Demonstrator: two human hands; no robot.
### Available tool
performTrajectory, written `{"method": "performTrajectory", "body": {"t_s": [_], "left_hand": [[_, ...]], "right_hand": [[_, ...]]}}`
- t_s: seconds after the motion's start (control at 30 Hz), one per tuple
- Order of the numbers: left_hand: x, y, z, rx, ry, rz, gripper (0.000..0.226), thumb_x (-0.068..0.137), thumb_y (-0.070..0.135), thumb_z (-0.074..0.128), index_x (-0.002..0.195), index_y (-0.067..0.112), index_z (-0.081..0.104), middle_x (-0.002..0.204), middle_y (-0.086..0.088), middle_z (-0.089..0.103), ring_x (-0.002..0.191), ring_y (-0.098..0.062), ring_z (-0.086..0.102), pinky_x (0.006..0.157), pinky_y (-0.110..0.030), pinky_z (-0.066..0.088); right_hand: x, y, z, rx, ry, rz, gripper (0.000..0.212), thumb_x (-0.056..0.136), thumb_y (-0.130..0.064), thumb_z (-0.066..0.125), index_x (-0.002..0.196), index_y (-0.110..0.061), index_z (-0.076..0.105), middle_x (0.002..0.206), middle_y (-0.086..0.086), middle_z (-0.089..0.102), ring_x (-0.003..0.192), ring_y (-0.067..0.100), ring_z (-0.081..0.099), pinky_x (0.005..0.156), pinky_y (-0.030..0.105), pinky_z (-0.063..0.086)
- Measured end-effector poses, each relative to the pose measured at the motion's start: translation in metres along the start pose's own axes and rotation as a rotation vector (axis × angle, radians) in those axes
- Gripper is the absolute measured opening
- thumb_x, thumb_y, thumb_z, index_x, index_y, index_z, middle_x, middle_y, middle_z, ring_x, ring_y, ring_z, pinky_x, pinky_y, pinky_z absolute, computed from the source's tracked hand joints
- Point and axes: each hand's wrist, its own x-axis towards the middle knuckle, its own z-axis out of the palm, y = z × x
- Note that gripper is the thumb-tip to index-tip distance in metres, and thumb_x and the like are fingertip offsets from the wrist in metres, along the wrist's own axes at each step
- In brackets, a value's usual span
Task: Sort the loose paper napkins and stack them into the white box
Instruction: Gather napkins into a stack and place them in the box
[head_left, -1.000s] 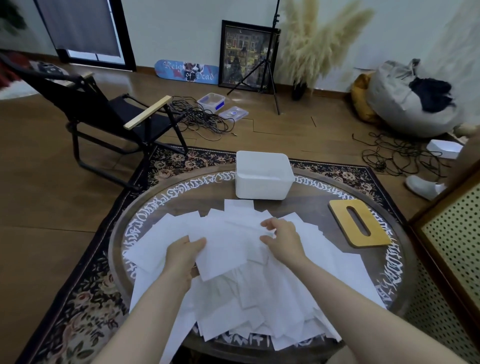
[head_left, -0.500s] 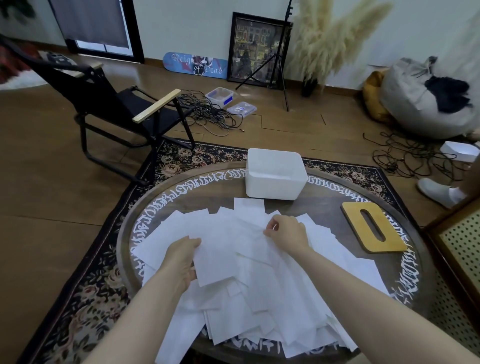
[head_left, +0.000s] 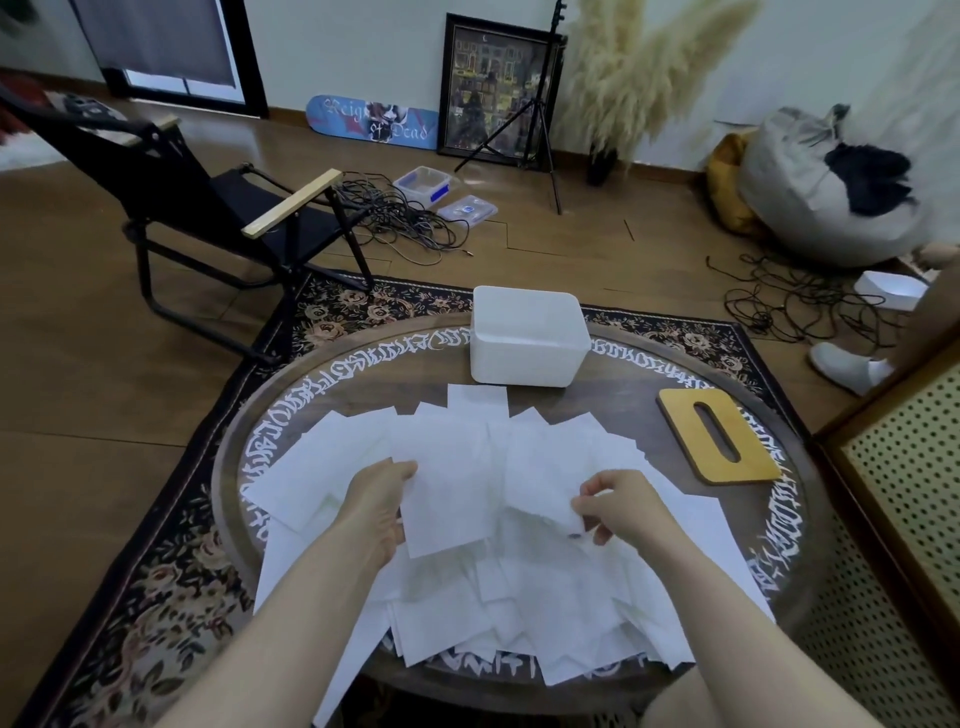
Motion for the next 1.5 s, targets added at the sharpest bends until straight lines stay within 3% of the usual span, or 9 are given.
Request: {"method": "performTrajectory", "body": {"t_s": [0.23,0.4,0.5,0.77,0.93,1.03,1.17,1.27,1.5], "left_hand": [[-0.004,-0.002,0.013,0.025,-0.008,-0.004,0.016,0.096,0.007,0.048,0.084,0.014,0.056,0.081,-0.006,0.059,0.071,-0.023,0.056,0.063,-0.032,0.046],[-0.003,-0.003,0.014,0.028,-0.008,0.001,0.011,0.096,0.008,0.049,0.102,0.011,0.057,0.085,-0.006,0.061,0.073,-0.023,0.057,0.062,-0.031,0.047],[-0.003,-0.003,0.013,0.032,-0.003,0.005,0.012,0.096,0.007,0.048,0.094,0.012,0.058,0.083,-0.005,0.061,0.071,-0.022,0.057,0.062,-0.031,0.046],[-0.006,-0.002,0.020,0.036,-0.009,0.036,0.019,0.095,0.005,0.047,0.082,0.014,0.057,0.080,-0.004,0.061,0.071,-0.021,0.057,0.061,-0.031,0.047],[-0.010,-0.007,0.029,0.077,-0.074,0.058,0.020,0.093,0.005,0.048,0.089,0.014,0.065,0.083,-0.004,0.065,0.072,-0.022,0.061,0.061,-0.030,0.049],[-0.012,-0.013,0.032,0.098,-0.122,0.047,0.019,0.092,0.007,0.050,0.098,0.013,0.067,0.084,-0.004,0.067,0.072,-0.021,0.062,0.060,-0.030,0.050],[-0.013,-0.022,0.033,0.088,-0.179,0.010,0.021,0.094,0.009,0.050,0.104,0.011,0.067,0.088,-0.006,0.069,0.075,-0.024,0.063,0.061,-0.032,0.051],[-0.013,-0.023,0.035,0.054,-0.225,0.005,0.024,0.096,0.012,0.048,0.110,0.013,0.067,0.102,-0.007,0.071,0.089,-0.028,0.065,0.074,-0.038,0.053],[-0.010,-0.021,0.040,0.029,-0.275,0.016,0.026,0.098,0.015,0.047,0.115,0.009,0.066,0.107,-0.009,0.072,0.102,-0.028,0.067,0.096,-0.047,0.050]], "right_hand": [[-0.003,-0.003,0.010,0.250,0.060,0.018,0.018,0.081,-0.027,0.072,0.084,-0.011,0.064,0.076,-0.002,0.062,0.048,0.015,0.049,0.051,0.023,0.040],[-0.001,-0.008,0.013,0.407,0.012,0.098,0.015,0.081,-0.013,0.074,0.093,-0.010,0.066,0.077,0.004,0.061,0.055,0.016,0.052,0.042,0.018,0.041],[-0.002,-0.010,0.007,0.507,-0.045,0.136,0.020,0.081,-0.010,0.075,0.098,-0.010,0.066,0.070,0.003,0.060,0.054,0.014,0.051,0.036,0.013,0.035],[-0.003,-0.016,-0.010,0.665,0.055,0.006,0.003,0.088,-0.016,0.068,0.089,-0.016,0.065,0.052,-0.004,0.043,0.046,0.011,0.035,0.049,0.021,0.028],[-0.017,-0.023,-0.015,0.852,-0.068,-0.093,0.008,0.090,-0.018,0.063,0.083,-0.020,0.062,0.046,-0.006,0.038,0.039,0.007,0.030,0.051,0.025,0.024],[-0.028,-0.024,-0.011,0.911,-0.160,-0.119,0.013,0.091,-0.014,0.061,0.080,-0.021,0.063,0.049,-0.005,0.042,0.039,0.007,0.031,0.044,0.017,0.029],[-0.031,-0.019,-0.009,0.775,-0.199,-0.118,0.002,0.090,-0.013,0.063,0.090,-0.015,0.062,0.053,-0.005,0.049,0.043,0.010,0.034,0.044,0.019,0.025],[-0.036,-0.015,-0.008,0.562,-0.140,-0.098,0.009,0.085,-0.017,0.070,0.090,-0.014,0.063,0.053,-0.008,0.053,0.044,0.011,0.037,0.048,0.021,0.027],[-0.044,-0.014,-0.003,0.583,-0.088,-0.158,0.006,0.087,-0.012,0.068,0.083,-0.009,0.063,0.058,-0.005,0.059,0.042,0.007,0.036,0.043,0.013,0.029]]}}
